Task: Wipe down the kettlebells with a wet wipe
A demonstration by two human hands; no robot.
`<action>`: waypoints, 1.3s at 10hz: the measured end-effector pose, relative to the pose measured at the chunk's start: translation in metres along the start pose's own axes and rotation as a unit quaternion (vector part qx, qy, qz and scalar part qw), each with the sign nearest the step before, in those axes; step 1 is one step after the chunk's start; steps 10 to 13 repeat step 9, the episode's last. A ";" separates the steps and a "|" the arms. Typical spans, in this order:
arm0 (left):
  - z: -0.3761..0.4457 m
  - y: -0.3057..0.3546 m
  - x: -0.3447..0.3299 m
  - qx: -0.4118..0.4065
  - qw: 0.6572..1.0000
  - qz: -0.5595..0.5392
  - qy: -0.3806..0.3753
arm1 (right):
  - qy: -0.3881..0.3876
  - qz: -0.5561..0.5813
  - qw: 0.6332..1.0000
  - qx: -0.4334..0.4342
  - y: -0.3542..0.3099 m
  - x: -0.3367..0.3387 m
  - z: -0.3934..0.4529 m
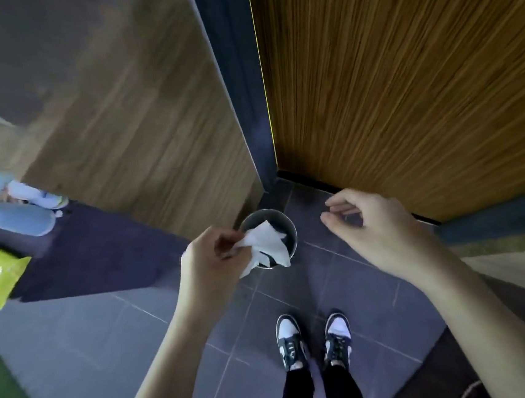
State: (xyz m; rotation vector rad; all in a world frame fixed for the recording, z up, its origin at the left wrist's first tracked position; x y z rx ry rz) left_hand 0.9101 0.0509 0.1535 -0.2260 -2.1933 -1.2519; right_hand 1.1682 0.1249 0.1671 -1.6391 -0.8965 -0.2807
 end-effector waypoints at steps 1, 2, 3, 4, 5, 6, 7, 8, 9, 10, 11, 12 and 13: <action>0.049 -0.043 -0.044 0.015 0.999 0.037 0.000 | -0.021 -0.002 1.000 -0.017 0.048 -0.031 0.022; 0.096 -0.079 -0.091 0.034 0.995 0.071 -0.067 | -0.030 0.003 0.999 -0.036 0.088 -0.051 0.035; 0.123 -0.106 -0.121 0.037 0.986 0.132 -0.098 | -0.025 0.015 0.998 -0.057 0.117 -0.062 0.043; 0.126 -0.122 -0.129 0.043 0.987 0.121 -0.092 | -0.022 0.028 0.996 -0.078 0.135 -0.062 0.046; 0.120 -0.125 -0.128 0.024 0.990 0.109 -0.083 | -0.024 0.032 0.995 -0.091 0.140 -0.056 0.044; 0.114 -0.110 -0.119 0.020 0.995 0.068 -0.075 | -0.020 0.038 0.994 -0.103 0.136 -0.044 0.044; 0.113 -0.086 -0.111 0.004 0.998 0.016 -0.062 | -0.001 0.044 0.994 -0.102 0.129 -0.032 0.047; 0.112 -0.055 -0.107 -0.029 0.999 -0.011 -0.044 | 0.022 0.043 0.993 -0.109 0.122 -0.020 0.049; 0.108 -0.035 -0.108 -0.061 0.997 -0.018 -0.043 | 0.042 0.055 0.991 -0.118 0.123 -0.013 0.042; 0.108 -0.035 -0.108 -0.061 0.997 -0.018 -0.043 | 0.042 0.055 0.991 -0.118 0.123 -0.013 0.042; 0.108 -0.035 -0.108 -0.061 0.997 -0.018 -0.043 | 0.042 0.055 0.991 -0.118 0.123 -0.013 0.042; 0.108 -0.035 -0.108 -0.061 0.997 -0.018 -0.043 | 0.042 0.055 0.991 -0.118 0.123 -0.013 0.042; 0.108 -0.035 -0.108 -0.061 0.997 -0.018 -0.043 | 0.042 0.055 0.991 -0.118 0.123 -0.013 0.042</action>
Point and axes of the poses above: each hand's wrist, its own z-axis towards the middle knuckle, its own x-axis out of the back of the hand, y = z × x, the point moved 3 cm from there along z, towards the middle knuckle, and after that the axes turned 4 degrees about x, right-handed, at the moved point
